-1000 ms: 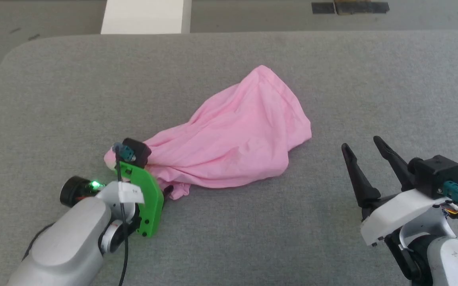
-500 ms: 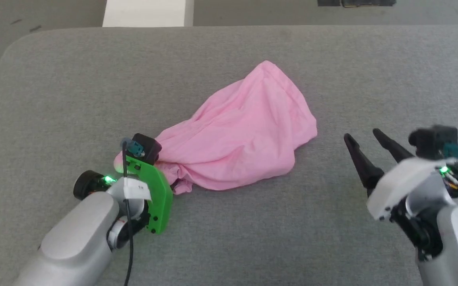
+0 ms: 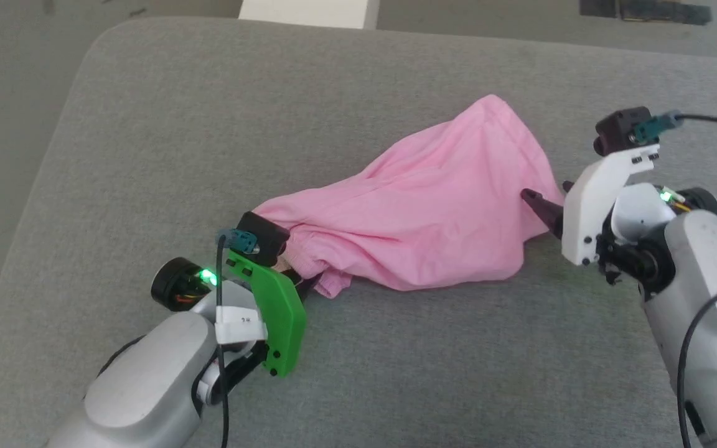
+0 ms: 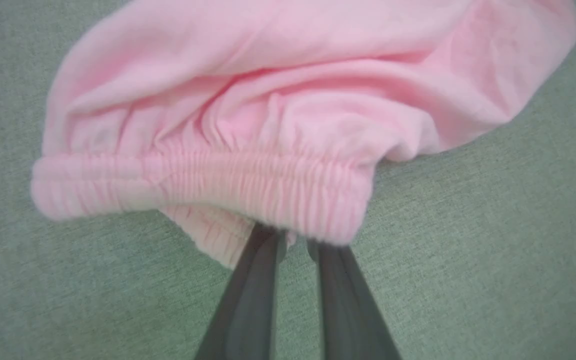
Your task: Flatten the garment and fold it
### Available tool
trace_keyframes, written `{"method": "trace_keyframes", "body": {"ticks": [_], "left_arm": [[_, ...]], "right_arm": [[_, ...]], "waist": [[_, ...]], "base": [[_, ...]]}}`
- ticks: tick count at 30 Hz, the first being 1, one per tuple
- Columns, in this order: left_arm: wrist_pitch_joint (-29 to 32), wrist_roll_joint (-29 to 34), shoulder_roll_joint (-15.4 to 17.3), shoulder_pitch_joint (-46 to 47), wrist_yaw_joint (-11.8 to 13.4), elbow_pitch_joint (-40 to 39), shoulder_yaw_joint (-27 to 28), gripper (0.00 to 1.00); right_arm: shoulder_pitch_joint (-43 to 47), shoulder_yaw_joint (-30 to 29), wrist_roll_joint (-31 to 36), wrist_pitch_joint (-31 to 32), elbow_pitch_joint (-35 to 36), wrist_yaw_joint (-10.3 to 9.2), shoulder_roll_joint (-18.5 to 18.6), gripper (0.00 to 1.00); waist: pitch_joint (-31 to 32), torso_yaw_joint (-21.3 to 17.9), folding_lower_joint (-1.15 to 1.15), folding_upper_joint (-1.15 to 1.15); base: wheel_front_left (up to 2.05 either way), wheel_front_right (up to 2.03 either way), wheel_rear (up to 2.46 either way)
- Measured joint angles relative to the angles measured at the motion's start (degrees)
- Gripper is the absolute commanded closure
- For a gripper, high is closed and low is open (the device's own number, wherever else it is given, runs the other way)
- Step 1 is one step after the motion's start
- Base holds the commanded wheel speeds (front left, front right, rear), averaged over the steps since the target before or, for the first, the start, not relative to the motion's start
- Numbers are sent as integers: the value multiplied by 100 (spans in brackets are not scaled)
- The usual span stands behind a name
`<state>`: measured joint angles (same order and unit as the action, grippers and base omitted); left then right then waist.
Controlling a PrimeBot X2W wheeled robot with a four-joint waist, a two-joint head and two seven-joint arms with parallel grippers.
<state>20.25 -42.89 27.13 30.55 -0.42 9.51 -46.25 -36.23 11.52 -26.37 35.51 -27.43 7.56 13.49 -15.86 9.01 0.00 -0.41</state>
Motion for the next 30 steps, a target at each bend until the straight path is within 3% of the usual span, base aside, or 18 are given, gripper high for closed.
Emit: {"method": "trace_keyframes", "body": {"ticks": [10,11,12,17,22,30], "left_arm": [[-175,96,-27,-3,0,-110,-35,100],[-177,96,-32,-5,0,-104,-35,100],[-186,96,-36,-7,0,-100,-35,100],[-238,93,-45,-15,1,-65,-33,100],[-305,94,-15,-38,1,-49,-27,100],[-316,51,265,-444,108,-500,-34,100]], "right_arm": [[-843,347,66,694,-1397,-1,-127,2],[-899,383,13,792,-1452,-1,-125,70],[-940,417,-27,856,-1490,-2,-120,100],[-998,613,-296,921,-1529,-2,-158,100],[-951,862,-541,582,-1400,-2,-73,100],[-382,1125,-1125,252,-455,-1,380,100]], "waist": [[-269,334,0,0],[-284,353,0,0],[-294,368,0,0],[-291,368,0,0],[-157,314,0,0],[285,185,0,0]], "base": [[0,0,0],[0,0,0],[0,0,0],[0,0,0],[0,0,0],[0,0,0]]}}
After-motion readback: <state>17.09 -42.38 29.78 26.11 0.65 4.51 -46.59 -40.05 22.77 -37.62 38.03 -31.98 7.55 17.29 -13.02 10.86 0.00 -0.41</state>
